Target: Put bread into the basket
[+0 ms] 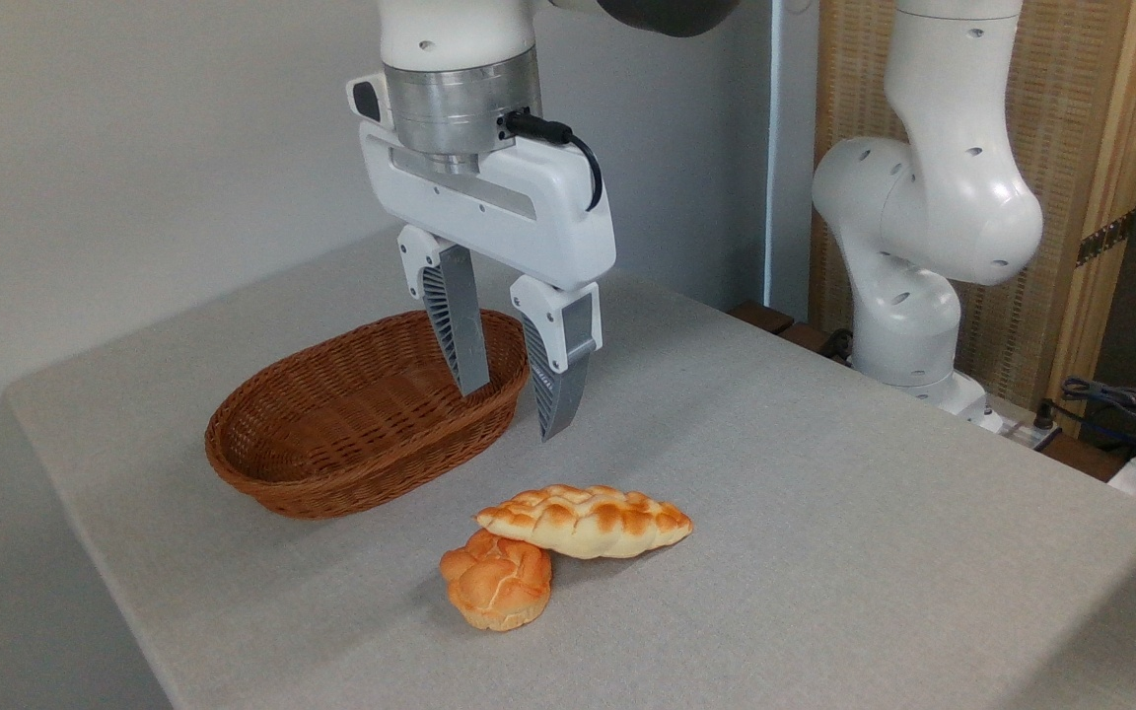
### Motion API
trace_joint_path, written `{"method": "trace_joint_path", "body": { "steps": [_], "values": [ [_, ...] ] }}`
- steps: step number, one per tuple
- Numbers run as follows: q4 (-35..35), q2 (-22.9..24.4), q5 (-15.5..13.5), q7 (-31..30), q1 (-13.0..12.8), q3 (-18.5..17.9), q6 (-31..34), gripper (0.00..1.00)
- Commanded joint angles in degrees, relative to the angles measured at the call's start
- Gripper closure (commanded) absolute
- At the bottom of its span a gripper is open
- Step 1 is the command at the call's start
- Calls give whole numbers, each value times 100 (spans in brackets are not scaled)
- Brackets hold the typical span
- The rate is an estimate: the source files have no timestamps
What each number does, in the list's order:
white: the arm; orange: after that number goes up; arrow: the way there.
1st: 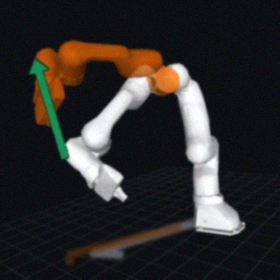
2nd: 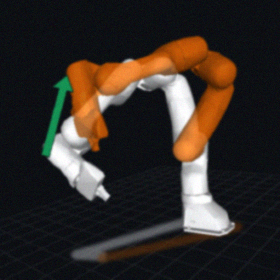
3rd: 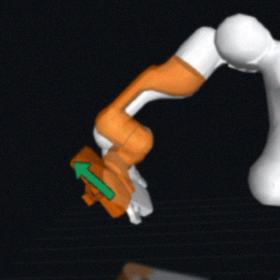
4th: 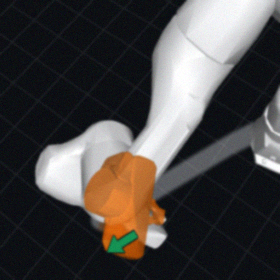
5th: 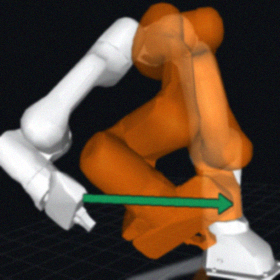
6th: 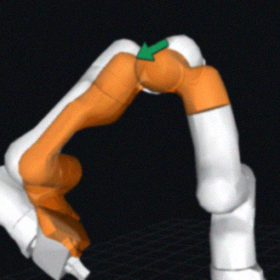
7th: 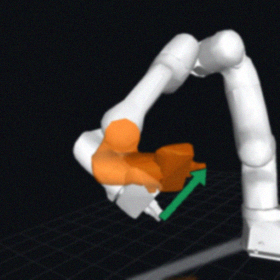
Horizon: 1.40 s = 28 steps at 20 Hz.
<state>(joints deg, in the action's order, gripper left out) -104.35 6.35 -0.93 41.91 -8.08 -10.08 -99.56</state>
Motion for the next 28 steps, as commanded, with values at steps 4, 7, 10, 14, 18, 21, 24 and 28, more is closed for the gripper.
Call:
{"method": "trace_joint_path", "body": {
  "steps": [4,7,10,14,18,21,24,28],
  "values": [
    [-103,103,-56,230,-98,-117,174,0],
    [-103,112,-56,256,-80,-126,174,0],
    [-103,112,-47,221,-80,-82,201,0],
    [-103,33,-38,248,-80,-108,227,0],
    [-103,32,-47,239,-80,-90,236,0],
    [-103,41,-65,239,-80,-108,253,0],
    [-112,59,-56,213,-98,-90,288,0],
    [-471,260,-47,256,-150,-82,263,0]
  ]
}}
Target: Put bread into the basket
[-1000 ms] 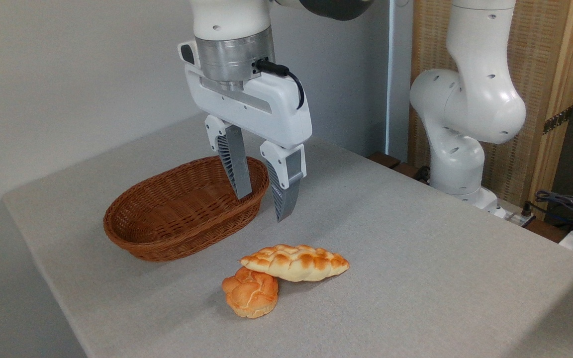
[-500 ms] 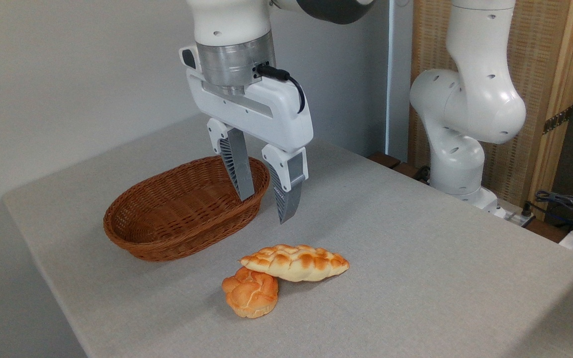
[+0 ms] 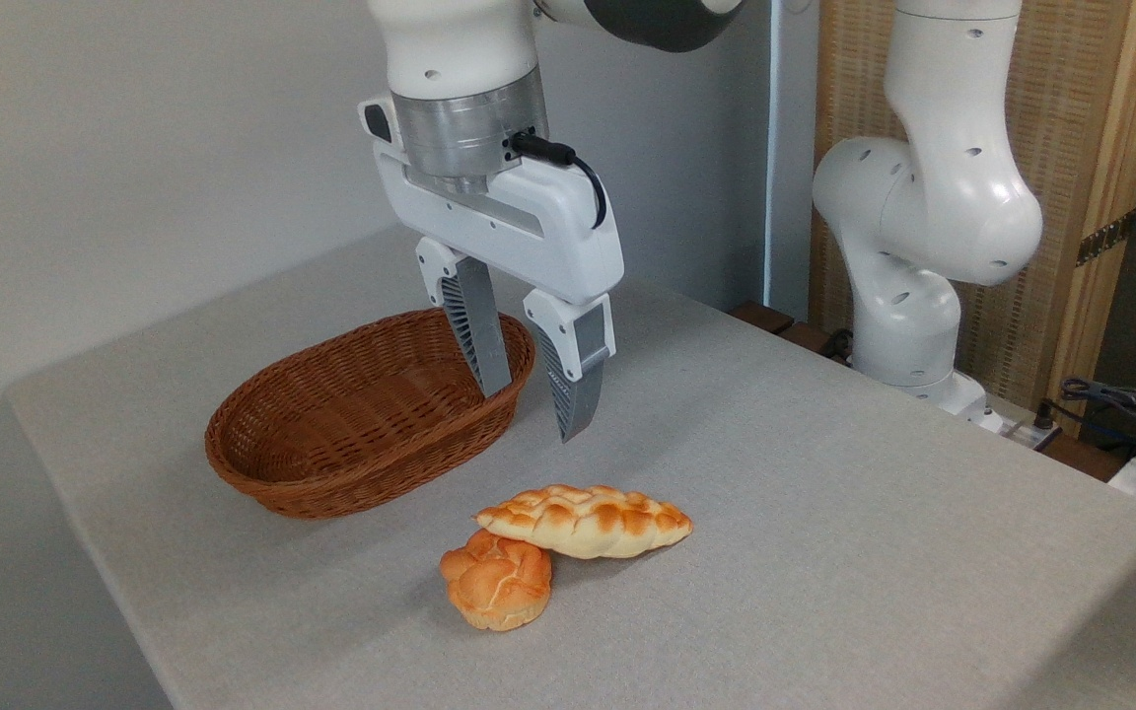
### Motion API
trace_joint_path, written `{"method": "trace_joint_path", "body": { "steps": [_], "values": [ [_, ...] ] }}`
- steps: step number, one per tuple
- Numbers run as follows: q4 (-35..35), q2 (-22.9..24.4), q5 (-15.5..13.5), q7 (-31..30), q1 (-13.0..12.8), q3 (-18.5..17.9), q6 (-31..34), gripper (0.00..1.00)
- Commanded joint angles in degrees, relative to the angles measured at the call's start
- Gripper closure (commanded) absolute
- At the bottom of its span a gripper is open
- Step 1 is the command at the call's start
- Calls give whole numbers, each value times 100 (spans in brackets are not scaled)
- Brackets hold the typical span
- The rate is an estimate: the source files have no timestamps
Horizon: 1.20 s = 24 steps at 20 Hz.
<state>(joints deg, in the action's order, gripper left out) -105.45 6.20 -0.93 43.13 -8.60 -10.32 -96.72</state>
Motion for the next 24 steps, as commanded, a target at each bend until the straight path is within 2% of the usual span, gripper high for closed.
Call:
{"method": "trace_joint_path", "body": {
  "steps": [1,5,8,9,12,14,17,24],
  "values": [
    [-536,372,-4,178,-98,-58,-48,0],
    [-1449,855,23,433,-115,-84,-723,0],
    [-1925,953,23,486,-115,-102,-1286,0],
    [-2057,944,32,686,-115,-102,-1427,0],
    [-2479,909,330,847,-115,-181,-2024,0],
    [-2550,804,427,855,-115,-181,-2245,0],
    [-2550,629,638,1188,-115,-181,-2298,0],
    [-2542,329,629,1198,-458,-181,-2527,0]
  ]
}}
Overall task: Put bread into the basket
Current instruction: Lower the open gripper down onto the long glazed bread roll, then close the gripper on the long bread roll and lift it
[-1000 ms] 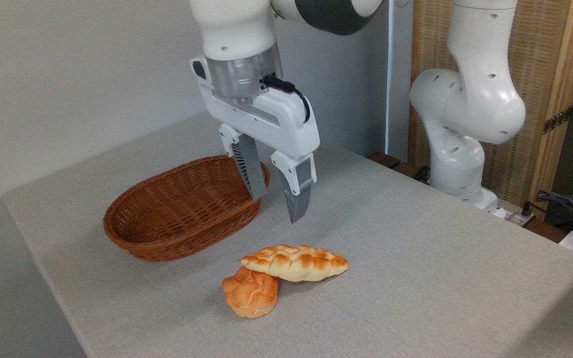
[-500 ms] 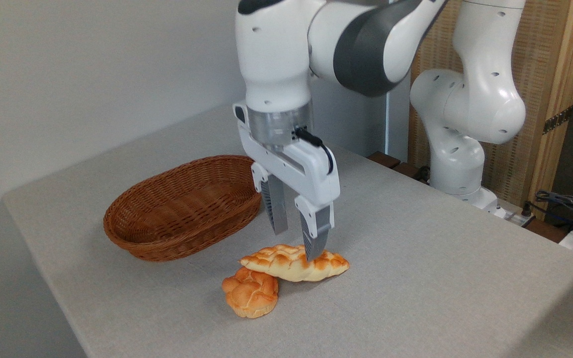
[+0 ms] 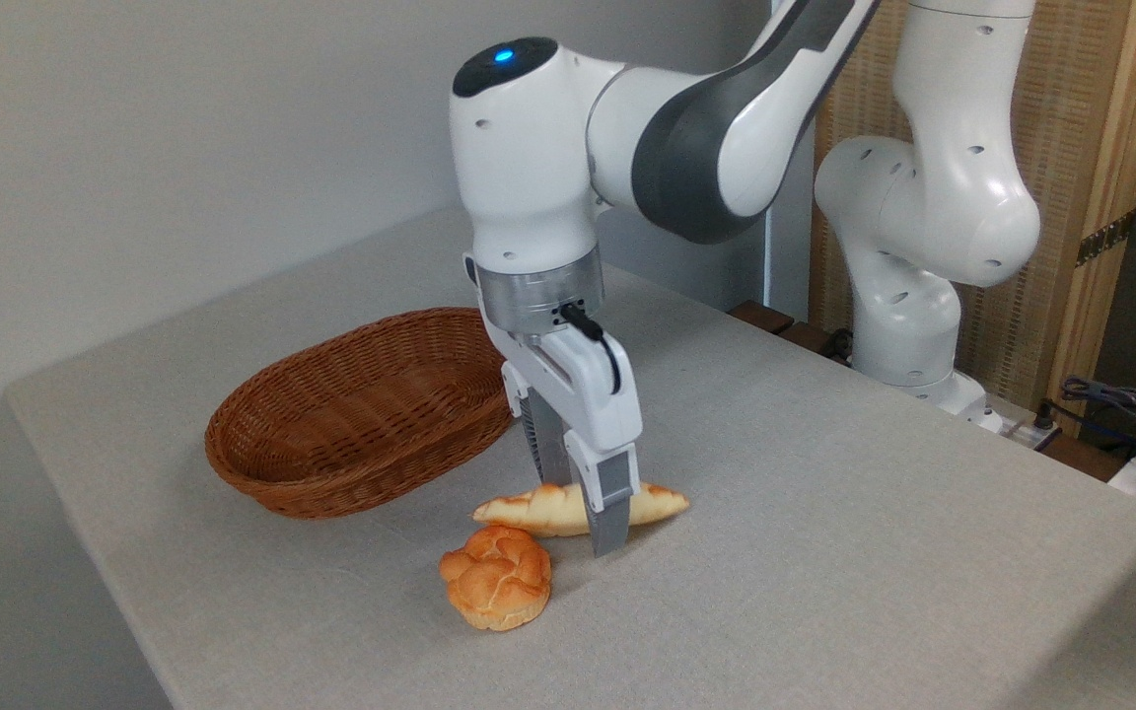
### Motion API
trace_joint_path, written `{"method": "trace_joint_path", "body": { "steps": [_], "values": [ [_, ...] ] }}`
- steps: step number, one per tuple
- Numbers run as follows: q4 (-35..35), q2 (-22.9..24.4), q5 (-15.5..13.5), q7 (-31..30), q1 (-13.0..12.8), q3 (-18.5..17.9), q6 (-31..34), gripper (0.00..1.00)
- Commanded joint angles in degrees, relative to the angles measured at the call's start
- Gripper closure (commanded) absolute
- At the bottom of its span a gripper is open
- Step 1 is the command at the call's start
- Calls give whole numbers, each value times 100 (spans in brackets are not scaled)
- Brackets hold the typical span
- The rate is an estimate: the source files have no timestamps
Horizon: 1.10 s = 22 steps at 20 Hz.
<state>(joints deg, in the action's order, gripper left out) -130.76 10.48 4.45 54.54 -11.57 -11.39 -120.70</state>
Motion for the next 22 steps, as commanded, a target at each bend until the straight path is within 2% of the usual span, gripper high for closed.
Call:
{"method": "trace_joint_path", "body": {
  "steps": [1,3,5,7,9,12,22],
  "values": [
    [-11,-116,91,57,-196,-74,-129,0],
    [-11,-143,91,57,-240,-74,-129,1],
    [-11,-143,56,57,-258,-66,-129,23],
    [-11,-187,12,57,-381,-74,-120,53],
    [-11,-204,12,57,-390,-74,-111,66],
    [-11,-205,12,48,-469,-74,-85,69],
    [33,-152,-14,13,-478,-66,-32,67]
  ]
}}
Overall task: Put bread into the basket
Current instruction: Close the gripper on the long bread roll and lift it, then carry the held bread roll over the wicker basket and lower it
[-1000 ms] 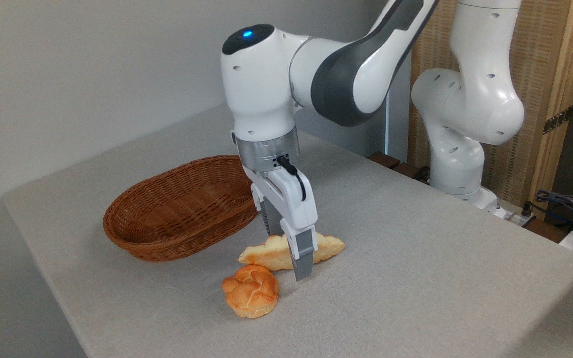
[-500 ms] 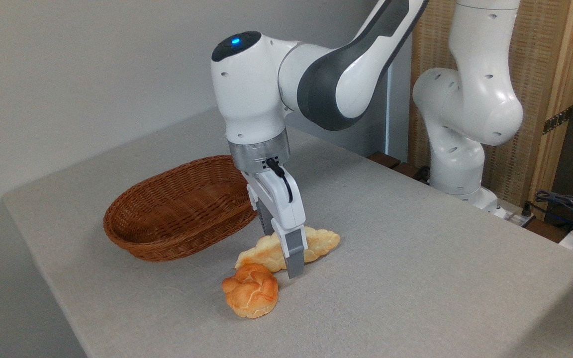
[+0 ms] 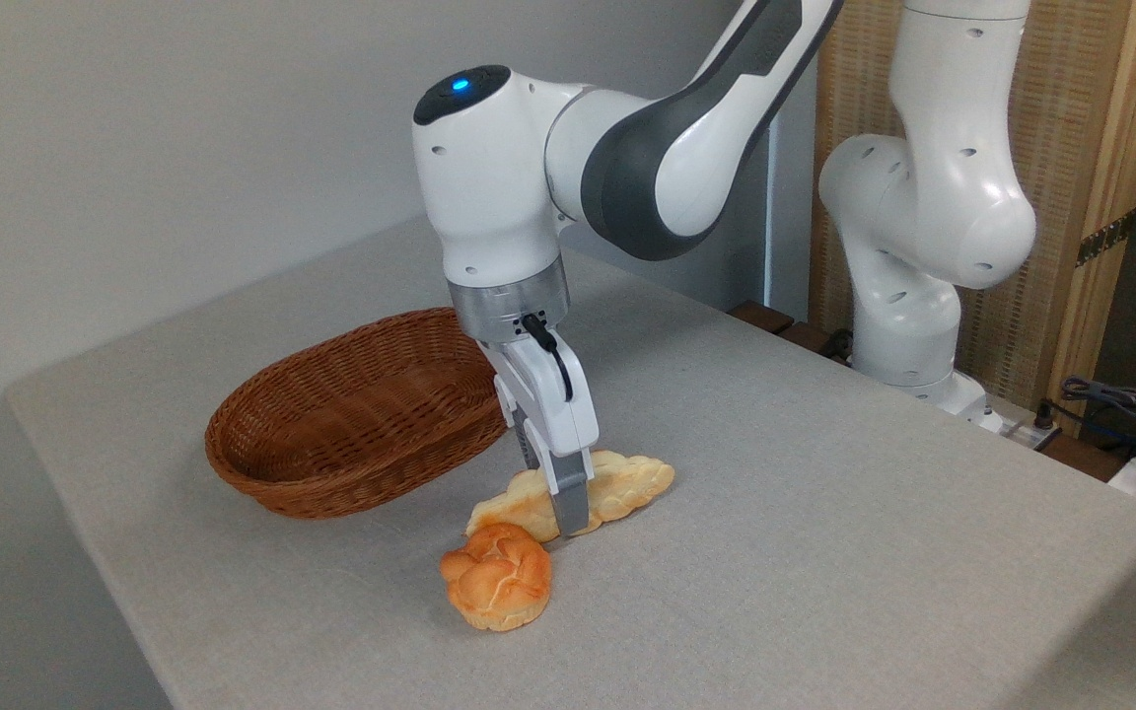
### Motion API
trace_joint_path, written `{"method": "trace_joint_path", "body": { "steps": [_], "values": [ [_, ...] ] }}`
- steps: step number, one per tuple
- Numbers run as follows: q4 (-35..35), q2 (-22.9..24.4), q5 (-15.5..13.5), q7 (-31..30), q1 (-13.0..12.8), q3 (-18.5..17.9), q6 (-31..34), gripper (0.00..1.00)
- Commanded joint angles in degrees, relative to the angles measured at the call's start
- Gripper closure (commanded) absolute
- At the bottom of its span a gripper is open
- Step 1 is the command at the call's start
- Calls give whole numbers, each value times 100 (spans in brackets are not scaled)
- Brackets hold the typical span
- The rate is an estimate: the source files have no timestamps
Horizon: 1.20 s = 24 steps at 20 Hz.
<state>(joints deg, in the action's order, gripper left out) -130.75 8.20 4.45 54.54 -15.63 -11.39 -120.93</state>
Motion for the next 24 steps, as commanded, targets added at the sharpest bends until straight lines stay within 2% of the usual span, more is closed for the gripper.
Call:
{"method": "trace_joint_path", "body": {
  "steps": [1,2,7,9,12,13,15,17,20,21,22,23,24],
  "values": [
    [40,112,-92,21,-72,-65,-18,67],
    [49,138,-250,13,-72,-56,-10,68],
    [67,428,-286,4,-238,-21,218,69],
    [67,463,-286,4,-256,-21,306,73],
    [84,542,-313,-31,-256,-12,368,74],
    [171,543,-443,-109,-265,-3,368,74],
    [470,543,-838,-268,-483,-12,360,73],
    [777,543,-1120,-539,-538,-3,333,71],
    [1050,543,-1516,-821,-660,-3,307,70],
    [1095,534,-1560,-1014,-713,-12,298,69],
    [1095,499,-1578,-1268,-783,-12,263,59],
    [1086,464,-1561,-1601,-871,-12,263,34],
    [1086,385,-1535,-1935,-941,-12,254,21]
  ]
}}
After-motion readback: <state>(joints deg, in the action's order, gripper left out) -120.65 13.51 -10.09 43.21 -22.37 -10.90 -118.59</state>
